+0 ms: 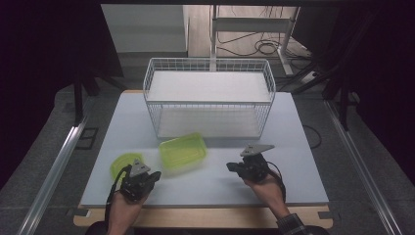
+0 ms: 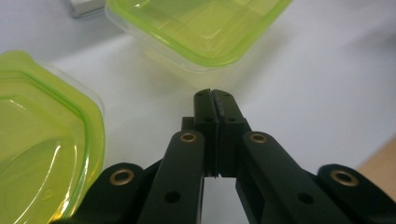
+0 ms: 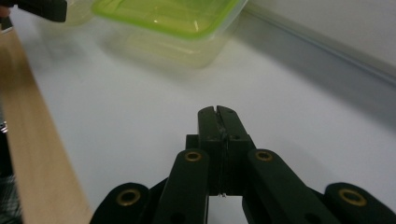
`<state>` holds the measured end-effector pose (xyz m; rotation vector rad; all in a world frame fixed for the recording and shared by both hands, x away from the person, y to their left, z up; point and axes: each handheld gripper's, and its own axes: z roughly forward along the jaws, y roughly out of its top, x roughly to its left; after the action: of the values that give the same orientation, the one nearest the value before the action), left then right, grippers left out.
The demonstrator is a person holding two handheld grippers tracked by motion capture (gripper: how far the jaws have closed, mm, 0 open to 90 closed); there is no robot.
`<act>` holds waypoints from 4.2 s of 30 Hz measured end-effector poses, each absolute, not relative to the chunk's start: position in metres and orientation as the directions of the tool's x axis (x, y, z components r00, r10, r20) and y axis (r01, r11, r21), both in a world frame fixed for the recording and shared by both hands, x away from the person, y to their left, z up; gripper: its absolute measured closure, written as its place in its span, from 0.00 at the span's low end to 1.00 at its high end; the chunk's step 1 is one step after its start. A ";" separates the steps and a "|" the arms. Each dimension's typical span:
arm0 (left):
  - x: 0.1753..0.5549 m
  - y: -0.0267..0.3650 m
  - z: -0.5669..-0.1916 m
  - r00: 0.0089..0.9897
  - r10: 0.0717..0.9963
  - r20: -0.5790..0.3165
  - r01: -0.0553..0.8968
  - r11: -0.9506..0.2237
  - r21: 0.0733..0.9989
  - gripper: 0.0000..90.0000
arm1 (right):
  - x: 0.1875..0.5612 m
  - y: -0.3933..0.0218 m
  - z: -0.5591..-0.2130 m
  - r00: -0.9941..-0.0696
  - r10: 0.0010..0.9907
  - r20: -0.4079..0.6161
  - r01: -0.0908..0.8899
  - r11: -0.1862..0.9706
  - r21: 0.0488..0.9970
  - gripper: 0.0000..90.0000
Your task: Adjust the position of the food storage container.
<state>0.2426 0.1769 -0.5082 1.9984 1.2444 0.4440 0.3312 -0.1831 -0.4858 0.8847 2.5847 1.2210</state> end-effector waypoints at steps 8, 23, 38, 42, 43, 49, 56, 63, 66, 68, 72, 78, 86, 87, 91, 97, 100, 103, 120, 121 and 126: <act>0.257 0.165 -0.515 0.399 0.916 -0.048 0.674 -0.258 0.692 1.00 | 0.368 -0.148 -0.492 -0.810 0.580 0.083 0.440 0.509 0.740 0.99; 0.277 0.153 -0.523 0.340 0.940 -0.025 0.727 -0.246 0.641 1.00 | 0.389 -0.108 -0.488 -0.831 0.549 0.087 0.406 0.493 0.769 0.98; 0.292 0.134 -0.527 0.400 0.915 -0.058 0.713 -0.270 0.647 1.00 | 0.378 -0.107 -0.492 -0.850 0.525 0.046 0.393 0.574 0.719 0.98; 0.294 0.124 -0.529 0.445 0.893 -0.072 0.704 -0.299 0.645 0.99 | 0.372 -0.125 -0.491 -0.838 0.542 0.066 0.422 0.566 0.708 0.98; 0.295 0.123 -0.529 0.444 0.894 -0.067 0.705 -0.302 0.642 0.99 | 0.371 -0.129 -0.490 -0.836 0.543 0.075 0.426 0.556 0.714 0.98; 0.306 0.129 -0.528 0.394 0.917 -0.064 0.721 -0.265 0.640 1.00 | 0.384 -0.152 -0.478 -0.781 0.620 0.080 0.454 0.475 0.753 0.97; 0.327 0.128 -0.531 0.360 0.930 -0.079 0.728 -0.227 0.646 0.99 | 0.405 -0.154 -0.498 -0.743 0.664 0.083 0.509 0.480 0.715 0.95; 0.326 0.124 -0.532 0.384 0.916 -0.113 0.721 -0.221 0.657 1.00 | 0.406 -0.158 -0.501 -0.741 0.661 0.121 0.528 0.462 0.712 0.94; 0.321 0.121 -0.533 0.396 0.910 -0.122 0.721 -0.226 0.655 1.00 | 0.400 -0.164 -0.499 -0.743 0.655 0.141 0.531 0.448 0.719 0.95; 0.318 0.120 -0.534 0.403 0.906 -0.129 0.722 -0.228 0.653 0.99 | 0.394 -0.168 -0.499 -0.743 0.653 0.151 0.537 0.445 0.716 0.95; 0.317 0.121 -0.534 0.406 0.902 -0.146 0.722 -0.218 0.657 0.97 | 0.385 -0.173 -0.498 -0.743 0.655 0.137 0.523 0.442 0.729 0.94; 0.323 0.120 -0.536 0.395 0.907 -0.146 0.720 -0.207 0.663 0.99 | 0.376 -0.154 -0.484 -0.794 0.597 0.110 0.451 0.459 0.766 0.94; 0.316 0.110 -0.534 0.436 0.884 -0.166 0.713 -0.227 0.664 0.99 | 0.370 -0.149 -0.490 -0.807 0.581 0.103 0.469 0.525 0.711 0.95; 0.315 0.108 -0.532 0.447 0.879 -0.167 0.708 -0.234 0.667 0.99 | 0.368 -0.152 -0.489 -0.807 0.581 0.108 0.472 0.523 0.710 0.95; 0.309 0.102 -0.530 0.466 0.867 -0.175 0.700 -0.241 0.672 0.99 | 0.358 -0.163 -0.489 -0.800 0.587 0.129 0.493 0.519 0.698 0.95; 0.298 0.093 -0.529 0.501 0.843 -0.198 0.701 -0.261 0.663 0.98 | 0.347 -0.179 -0.489 -0.796 0.587 0.145 0.502 0.508 0.700 0.94; 0.299 0.098 -0.521 0.482 0.857 -0.179 0.694 -0.249 0.676 1.00 | 0.346 -0.184 -0.487 -0.792 0.591 0.152 0.507 0.497 0.704 0.94; 0.309 0.107 -0.512 0.464 0.867 -0.183 0.687 -0.221 0.693 1.00 | 0.348 -0.184 -0.485 -0.794 0.589 0.151 0.503 0.497 0.707 0.93; 0.395 0.087 -0.489 0.464 0.873 -0.150 0.628 -0.204 0.751 0.98 | 0.426 -0.162 -0.481 -0.698 0.712 0.080 0.527 0.436 0.729 0.93; 0.400 0.085 -0.490 0.471 0.870 -0.146 0.627 -0.214 0.749 0.98 | 0.428 -0.161 -0.484 -0.699 0.712 0.075 0.528 0.442 0.726 0.94; 0.409 0.077 -0.493 0.500 0.856 -0.135 0.640 -0.260 0.723 0.98 | 0.431 -0.159 -0.487 -0.698 0.712 0.077 0.530 0.441 0.725 0.95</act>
<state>0.4087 0.0769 -0.4930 1.9982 1.2260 0.3679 0.4305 -0.1586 -0.4865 1.0793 2.4545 1.1052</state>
